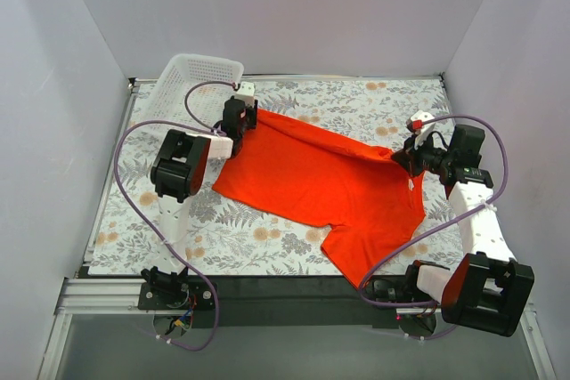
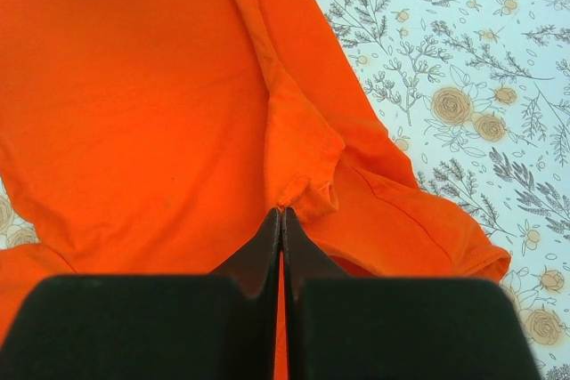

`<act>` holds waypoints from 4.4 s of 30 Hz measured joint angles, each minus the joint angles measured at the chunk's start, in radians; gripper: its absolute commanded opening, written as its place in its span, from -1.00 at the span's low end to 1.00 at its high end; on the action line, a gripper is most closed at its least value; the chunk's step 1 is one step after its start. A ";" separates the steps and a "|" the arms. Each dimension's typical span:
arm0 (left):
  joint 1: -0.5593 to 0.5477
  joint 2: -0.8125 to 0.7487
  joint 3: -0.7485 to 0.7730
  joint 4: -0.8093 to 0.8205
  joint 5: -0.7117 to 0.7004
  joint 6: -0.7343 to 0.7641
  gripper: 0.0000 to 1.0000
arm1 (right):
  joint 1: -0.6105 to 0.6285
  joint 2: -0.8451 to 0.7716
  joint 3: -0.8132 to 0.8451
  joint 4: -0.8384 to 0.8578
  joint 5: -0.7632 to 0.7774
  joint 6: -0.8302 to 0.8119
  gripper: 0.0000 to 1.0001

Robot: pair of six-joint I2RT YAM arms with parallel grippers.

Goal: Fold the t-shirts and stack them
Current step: Fold the tshirt

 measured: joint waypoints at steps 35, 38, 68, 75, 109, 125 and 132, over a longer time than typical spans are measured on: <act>0.002 -0.121 0.096 -0.212 0.184 -0.143 0.09 | 0.001 -0.081 -0.096 -0.126 0.046 -0.205 -0.97; 0.002 -0.117 0.095 -0.221 0.193 -0.143 0.08 | 0.002 -0.080 -0.099 -0.142 0.045 -0.224 -0.97; 0.001 -0.118 -0.040 -0.282 0.218 -0.100 -0.16 | 0.062 -0.073 -0.161 -0.305 0.082 -0.497 -0.97; 0.001 -0.140 -0.072 -0.290 0.195 -0.072 -0.53 | 0.085 -0.043 -0.161 -0.308 0.103 -0.495 -0.69; 0.002 -1.377 -0.745 -0.431 0.214 -0.239 0.38 | -0.186 0.539 0.242 0.058 0.419 0.412 -0.07; 0.002 -1.422 -0.760 -0.446 0.214 -0.248 0.38 | -0.186 0.687 0.322 0.070 0.371 0.453 -0.97; 0.002 -1.422 -0.760 -0.446 0.214 -0.248 0.38 | -0.219 0.636 0.253 0.068 0.381 0.457 -0.97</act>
